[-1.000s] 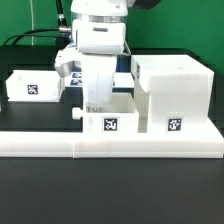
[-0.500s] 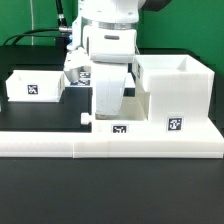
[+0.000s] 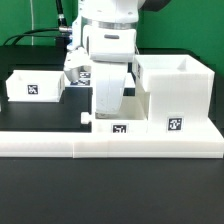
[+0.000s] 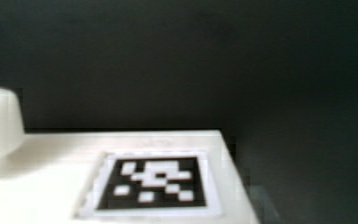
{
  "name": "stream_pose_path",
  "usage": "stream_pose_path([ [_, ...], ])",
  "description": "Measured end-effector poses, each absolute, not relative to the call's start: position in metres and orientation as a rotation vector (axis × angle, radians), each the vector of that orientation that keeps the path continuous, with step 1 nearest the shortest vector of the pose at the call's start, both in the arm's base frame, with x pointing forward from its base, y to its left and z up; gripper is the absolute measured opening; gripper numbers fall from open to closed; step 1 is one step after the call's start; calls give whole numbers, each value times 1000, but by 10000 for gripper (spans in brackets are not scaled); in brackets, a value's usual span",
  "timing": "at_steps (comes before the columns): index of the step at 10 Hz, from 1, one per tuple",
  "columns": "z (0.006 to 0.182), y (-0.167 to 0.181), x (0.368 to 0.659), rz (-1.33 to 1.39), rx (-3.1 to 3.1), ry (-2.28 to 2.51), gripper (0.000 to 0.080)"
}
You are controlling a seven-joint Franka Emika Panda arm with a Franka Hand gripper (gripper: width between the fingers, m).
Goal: Assemble drawer
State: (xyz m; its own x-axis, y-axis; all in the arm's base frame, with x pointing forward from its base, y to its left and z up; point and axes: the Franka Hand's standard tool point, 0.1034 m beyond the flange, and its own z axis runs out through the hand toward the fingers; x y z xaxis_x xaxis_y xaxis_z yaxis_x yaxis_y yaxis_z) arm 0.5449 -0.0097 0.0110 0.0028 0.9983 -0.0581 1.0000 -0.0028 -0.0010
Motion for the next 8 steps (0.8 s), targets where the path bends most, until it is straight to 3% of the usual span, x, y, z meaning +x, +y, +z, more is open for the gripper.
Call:
stream_pose_path([
  [8, 10, -9, 536, -42, 2199, 2171, 42],
])
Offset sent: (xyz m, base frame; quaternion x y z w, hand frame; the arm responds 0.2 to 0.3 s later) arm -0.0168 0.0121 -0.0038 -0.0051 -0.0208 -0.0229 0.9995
